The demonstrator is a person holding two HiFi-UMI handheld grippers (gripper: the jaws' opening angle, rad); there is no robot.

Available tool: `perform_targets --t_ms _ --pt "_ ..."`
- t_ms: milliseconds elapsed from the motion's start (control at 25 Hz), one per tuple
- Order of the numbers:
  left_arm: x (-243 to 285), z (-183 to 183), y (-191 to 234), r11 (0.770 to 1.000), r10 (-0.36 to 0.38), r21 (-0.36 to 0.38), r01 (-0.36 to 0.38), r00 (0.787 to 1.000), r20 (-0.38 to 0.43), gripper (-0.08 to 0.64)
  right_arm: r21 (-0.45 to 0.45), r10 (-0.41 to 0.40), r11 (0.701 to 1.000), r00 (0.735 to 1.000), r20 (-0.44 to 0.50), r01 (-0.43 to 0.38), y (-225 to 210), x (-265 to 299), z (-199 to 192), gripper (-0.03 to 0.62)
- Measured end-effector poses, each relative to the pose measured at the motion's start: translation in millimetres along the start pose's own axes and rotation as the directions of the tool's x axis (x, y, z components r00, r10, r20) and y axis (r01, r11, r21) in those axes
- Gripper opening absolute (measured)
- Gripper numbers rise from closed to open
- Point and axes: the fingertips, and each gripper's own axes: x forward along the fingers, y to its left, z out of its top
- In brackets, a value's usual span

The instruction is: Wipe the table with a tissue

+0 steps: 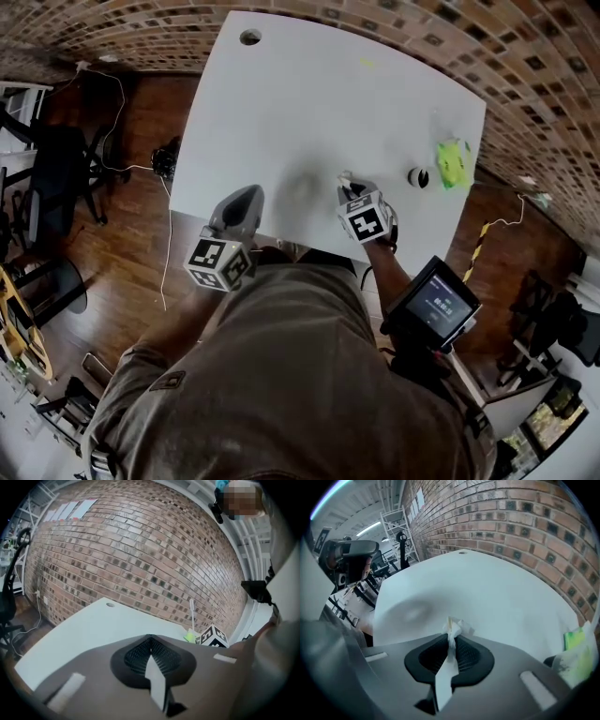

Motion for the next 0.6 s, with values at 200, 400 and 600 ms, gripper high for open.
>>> perform_targets --t_ms 200,400,600 --pt "-18.6 0.5 1.8 1.0 -0.004 -0.009 0.005 0.999 0.031 0.002 -0.075 0.142 0.987 0.99 0.007 -0.141 74.3 8.7 9.7 0.04" --pt "-32.6 -3.3 6.1 0.999 -0.033 -0.009 0.034 0.999 0.037 0.002 -0.043 0.152 0.988 0.982 0.11 -0.148 101.4 -3.3 20.9 0.04" --pt "-34.9 -8.5 -9.8 0.994 -0.106 -0.011 0.107 0.993 0.048 0.002 0.073 0.085 0.991 0.954 0.289 -0.111 98.9 -52.2 34.2 0.04"
